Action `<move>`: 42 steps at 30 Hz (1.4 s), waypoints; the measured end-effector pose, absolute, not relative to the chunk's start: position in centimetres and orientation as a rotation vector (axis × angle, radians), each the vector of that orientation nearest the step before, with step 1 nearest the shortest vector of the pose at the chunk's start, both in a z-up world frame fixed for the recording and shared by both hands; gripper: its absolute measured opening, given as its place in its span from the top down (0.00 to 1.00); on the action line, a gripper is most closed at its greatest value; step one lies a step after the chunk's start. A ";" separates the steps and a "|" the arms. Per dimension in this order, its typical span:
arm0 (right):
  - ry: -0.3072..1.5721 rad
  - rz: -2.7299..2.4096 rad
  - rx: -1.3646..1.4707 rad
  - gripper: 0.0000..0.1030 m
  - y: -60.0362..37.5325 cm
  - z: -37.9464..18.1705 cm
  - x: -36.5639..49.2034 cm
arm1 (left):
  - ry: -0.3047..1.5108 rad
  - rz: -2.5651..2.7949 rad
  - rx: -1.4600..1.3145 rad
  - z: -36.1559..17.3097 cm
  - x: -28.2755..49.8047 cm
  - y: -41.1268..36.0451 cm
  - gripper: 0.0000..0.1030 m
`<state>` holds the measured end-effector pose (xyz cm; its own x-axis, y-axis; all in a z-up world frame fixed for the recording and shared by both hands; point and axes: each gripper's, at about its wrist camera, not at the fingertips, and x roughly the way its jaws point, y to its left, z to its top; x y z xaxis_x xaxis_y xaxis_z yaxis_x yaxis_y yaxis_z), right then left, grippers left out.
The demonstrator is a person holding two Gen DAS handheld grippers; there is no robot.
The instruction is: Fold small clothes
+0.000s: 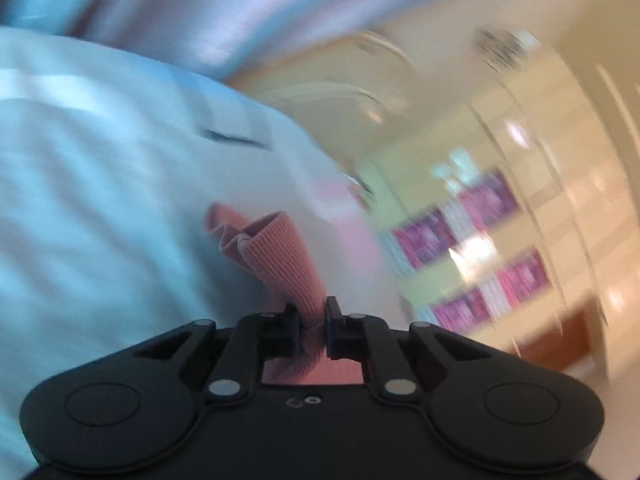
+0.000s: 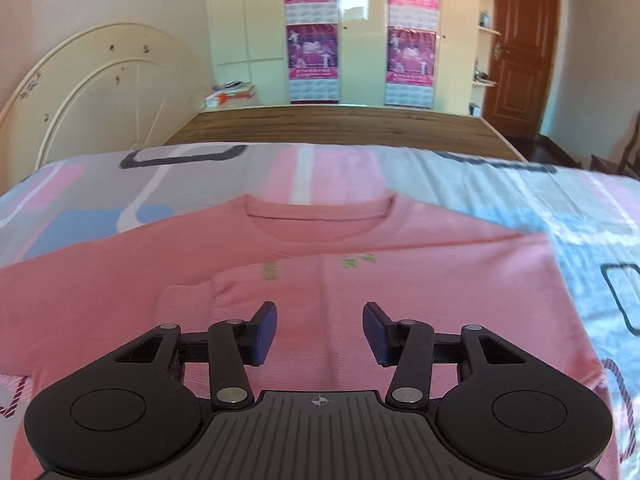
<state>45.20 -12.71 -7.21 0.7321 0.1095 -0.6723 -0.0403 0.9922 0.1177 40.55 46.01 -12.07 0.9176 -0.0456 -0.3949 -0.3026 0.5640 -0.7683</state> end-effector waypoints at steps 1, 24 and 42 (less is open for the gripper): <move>0.746 0.077 0.106 0.53 -13.3 -7.3 45.1 | 0.407 0.115 -0.932 -11.3 41.4 44.3 0.90; 0.717 0.058 0.281 0.53 -27.9 -7.7 41.9 | 0.760 -0.395 -0.242 -10.8 51.1 -1.9 0.90; 0.825 0.295 0.514 0.53 -25.2 -9.8 43.4 | 0.716 -0.228 -0.088 -12.0 43.5 6.8 0.32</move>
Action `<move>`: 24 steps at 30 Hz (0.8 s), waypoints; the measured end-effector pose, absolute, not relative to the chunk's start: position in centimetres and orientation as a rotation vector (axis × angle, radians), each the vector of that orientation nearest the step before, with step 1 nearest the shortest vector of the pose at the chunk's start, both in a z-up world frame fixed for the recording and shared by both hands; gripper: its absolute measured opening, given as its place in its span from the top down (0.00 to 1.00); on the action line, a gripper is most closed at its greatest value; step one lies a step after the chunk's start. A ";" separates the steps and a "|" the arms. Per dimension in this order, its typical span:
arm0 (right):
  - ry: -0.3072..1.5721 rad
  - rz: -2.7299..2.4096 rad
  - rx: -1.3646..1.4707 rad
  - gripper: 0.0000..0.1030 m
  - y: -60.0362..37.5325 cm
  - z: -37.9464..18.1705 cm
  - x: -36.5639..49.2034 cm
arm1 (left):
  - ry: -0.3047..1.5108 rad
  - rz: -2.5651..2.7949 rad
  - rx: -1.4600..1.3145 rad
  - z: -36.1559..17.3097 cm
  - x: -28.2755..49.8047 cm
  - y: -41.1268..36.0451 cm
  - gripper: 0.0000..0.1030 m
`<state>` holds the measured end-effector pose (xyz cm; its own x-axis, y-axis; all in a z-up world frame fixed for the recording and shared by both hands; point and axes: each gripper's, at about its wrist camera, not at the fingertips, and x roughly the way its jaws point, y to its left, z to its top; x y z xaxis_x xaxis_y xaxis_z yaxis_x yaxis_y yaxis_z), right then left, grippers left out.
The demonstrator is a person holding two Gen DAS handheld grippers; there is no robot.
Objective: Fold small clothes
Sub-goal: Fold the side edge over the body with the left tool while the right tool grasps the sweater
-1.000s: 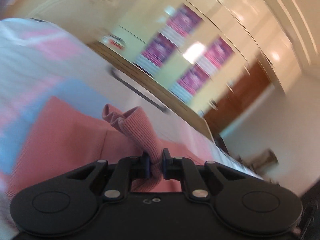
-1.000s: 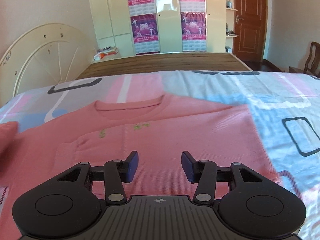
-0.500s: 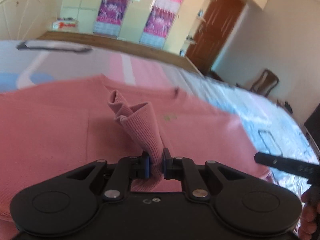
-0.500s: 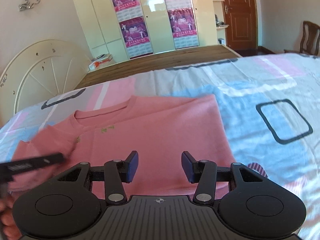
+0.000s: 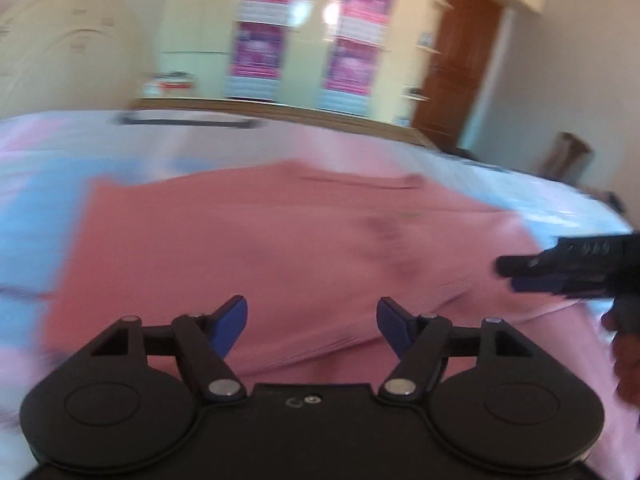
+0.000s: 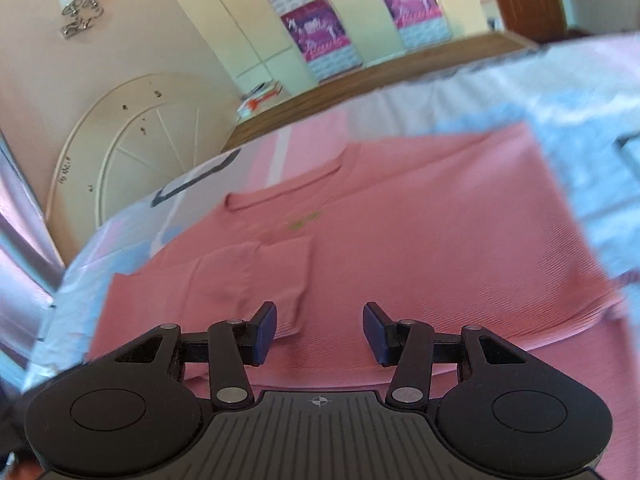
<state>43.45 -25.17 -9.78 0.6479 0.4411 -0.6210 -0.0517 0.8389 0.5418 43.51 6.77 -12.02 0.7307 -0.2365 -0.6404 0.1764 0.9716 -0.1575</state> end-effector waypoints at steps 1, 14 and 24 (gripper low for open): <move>0.845 0.300 0.523 0.53 -24.5 -10.2 43.7 | 0.720 -0.190 -0.082 -12.2 42.5 8.7 0.32; 0.852 0.270 0.378 0.93 -17.9 -10.2 46.4 | 0.747 -0.034 -0.146 -14.4 42.9 17.4 0.48; 0.729 0.179 0.354 0.94 -22.1 -6.9 45.3 | 0.737 -0.069 -0.141 -14.8 42.9 18.1 0.77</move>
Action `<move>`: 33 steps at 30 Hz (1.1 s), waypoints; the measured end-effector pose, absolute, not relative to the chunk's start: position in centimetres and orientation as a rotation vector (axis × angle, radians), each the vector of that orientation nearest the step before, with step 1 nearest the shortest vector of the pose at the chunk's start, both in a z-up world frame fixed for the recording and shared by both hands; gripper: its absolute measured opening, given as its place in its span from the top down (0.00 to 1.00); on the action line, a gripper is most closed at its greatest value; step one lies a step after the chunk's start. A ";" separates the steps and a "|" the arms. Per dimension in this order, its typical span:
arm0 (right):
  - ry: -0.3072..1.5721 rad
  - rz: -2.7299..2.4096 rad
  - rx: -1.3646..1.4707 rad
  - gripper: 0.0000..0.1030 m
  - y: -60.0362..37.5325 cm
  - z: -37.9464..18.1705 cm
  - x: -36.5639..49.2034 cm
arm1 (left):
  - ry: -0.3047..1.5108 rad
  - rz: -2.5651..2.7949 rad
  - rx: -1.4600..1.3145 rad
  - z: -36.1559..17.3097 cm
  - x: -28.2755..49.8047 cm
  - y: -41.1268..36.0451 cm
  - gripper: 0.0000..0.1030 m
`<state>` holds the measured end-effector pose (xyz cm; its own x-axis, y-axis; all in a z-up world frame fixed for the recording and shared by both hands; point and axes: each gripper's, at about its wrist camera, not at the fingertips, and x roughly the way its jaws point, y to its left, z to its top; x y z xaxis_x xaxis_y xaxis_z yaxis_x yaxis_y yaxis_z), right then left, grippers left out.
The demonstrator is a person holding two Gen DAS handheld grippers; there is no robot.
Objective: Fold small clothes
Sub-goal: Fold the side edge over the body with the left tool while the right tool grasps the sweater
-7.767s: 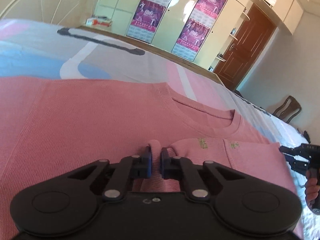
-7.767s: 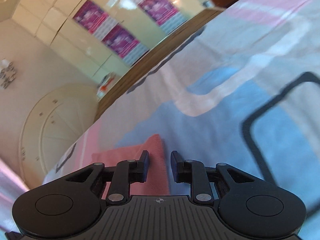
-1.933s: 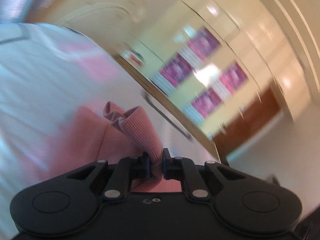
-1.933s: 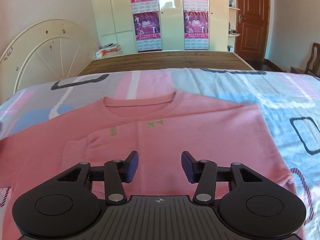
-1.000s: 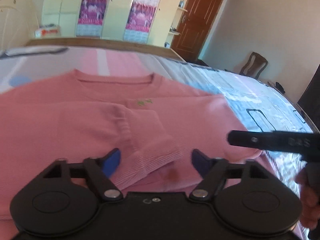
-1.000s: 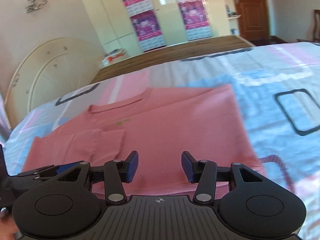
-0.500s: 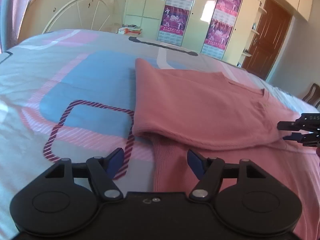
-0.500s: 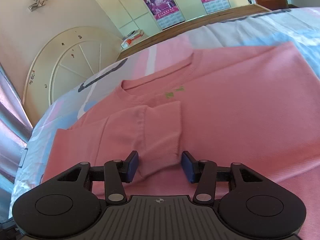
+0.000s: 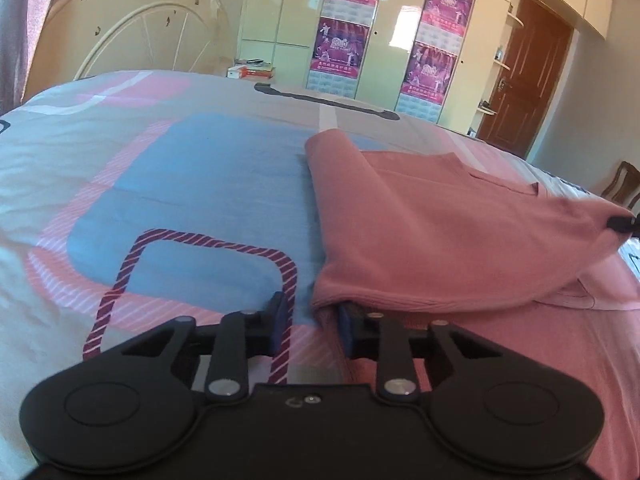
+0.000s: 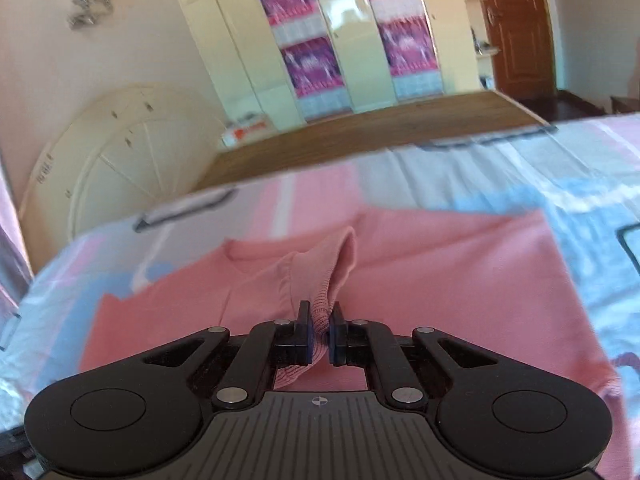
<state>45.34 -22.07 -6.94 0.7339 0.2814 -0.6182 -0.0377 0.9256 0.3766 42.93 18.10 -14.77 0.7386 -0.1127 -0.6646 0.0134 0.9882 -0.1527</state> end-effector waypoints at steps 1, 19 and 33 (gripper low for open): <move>0.746 0.180 0.352 0.94 -22.4 -7.4 45.3 | 0.737 -0.072 -0.136 -14.8 42.9 18.0 0.79; 0.813 0.164 0.323 0.94 -23.0 -10.5 44.3 | 0.753 -0.086 -0.129 -14.8 43.3 18.1 0.83; 0.732 0.105 0.241 0.93 -22.4 -8.3 41.8 | 0.593 -0.087 -0.170 -10.2 40.9 17.9 0.71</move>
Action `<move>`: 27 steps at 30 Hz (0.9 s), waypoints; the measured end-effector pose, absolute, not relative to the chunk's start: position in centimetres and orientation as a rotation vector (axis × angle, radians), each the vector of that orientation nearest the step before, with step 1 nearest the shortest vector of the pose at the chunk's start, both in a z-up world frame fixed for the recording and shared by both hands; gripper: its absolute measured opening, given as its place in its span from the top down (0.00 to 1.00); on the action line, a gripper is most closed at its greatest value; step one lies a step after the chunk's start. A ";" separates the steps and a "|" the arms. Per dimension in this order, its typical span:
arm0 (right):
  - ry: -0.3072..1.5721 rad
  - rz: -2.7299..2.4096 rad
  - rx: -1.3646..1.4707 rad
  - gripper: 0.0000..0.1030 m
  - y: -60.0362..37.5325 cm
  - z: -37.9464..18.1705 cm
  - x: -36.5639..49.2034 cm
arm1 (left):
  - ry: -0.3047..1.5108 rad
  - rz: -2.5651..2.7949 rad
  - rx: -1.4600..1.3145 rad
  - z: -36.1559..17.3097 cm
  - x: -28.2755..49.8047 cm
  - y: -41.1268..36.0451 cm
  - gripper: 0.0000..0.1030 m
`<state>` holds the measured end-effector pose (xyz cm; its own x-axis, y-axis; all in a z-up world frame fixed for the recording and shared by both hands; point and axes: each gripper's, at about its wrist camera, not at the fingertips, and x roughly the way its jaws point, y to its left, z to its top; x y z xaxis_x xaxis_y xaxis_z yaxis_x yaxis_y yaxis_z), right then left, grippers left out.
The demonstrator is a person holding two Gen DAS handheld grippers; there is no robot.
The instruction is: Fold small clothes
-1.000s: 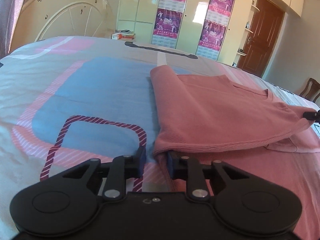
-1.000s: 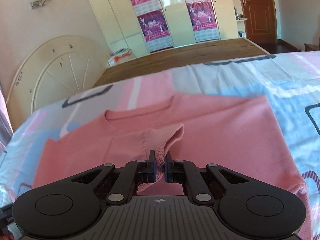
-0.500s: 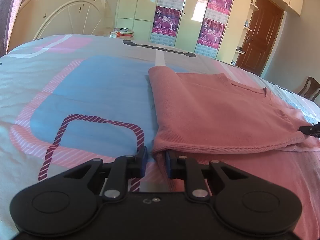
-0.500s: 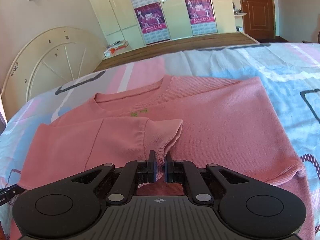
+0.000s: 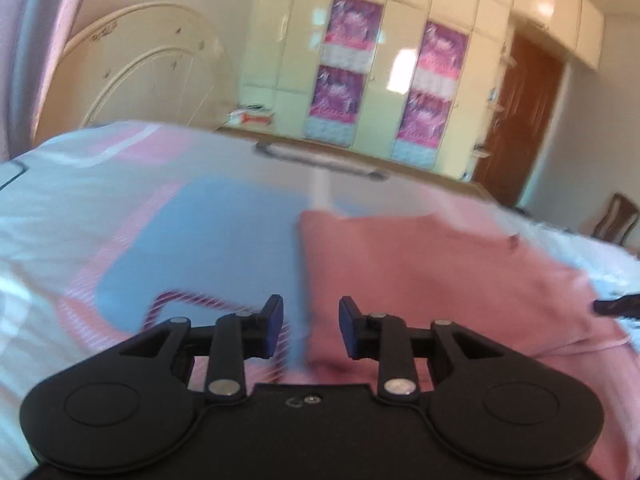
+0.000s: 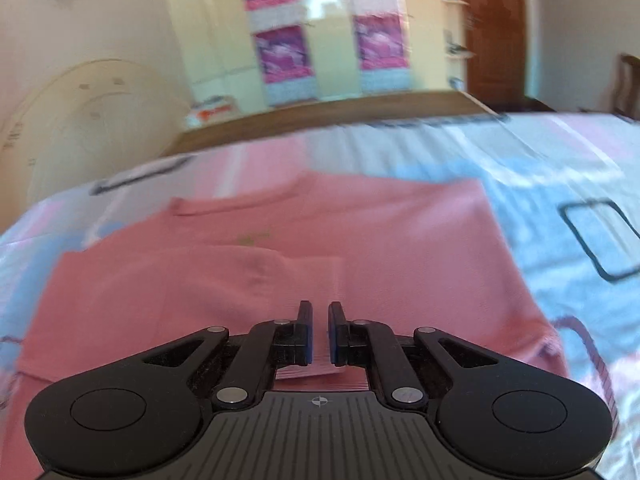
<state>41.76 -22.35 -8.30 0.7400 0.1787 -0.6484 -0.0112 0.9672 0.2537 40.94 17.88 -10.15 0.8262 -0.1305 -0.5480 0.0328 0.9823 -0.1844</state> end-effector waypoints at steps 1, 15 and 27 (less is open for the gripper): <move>0.726 0.127 0.204 0.93 -21.5 -8.2 41.7 | 0.608 -0.120 -0.153 -10.3 41.5 16.8 0.71; 0.808 0.211 0.000 0.93 -17.7 -10.2 42.4 | 0.777 -0.182 -0.111 -13.8 44.8 14.3 0.68; 0.786 0.149 0.064 0.93 -18.5 -10.1 47.6 | 0.796 -0.145 -0.149 -13.2 54.6 15.6 0.66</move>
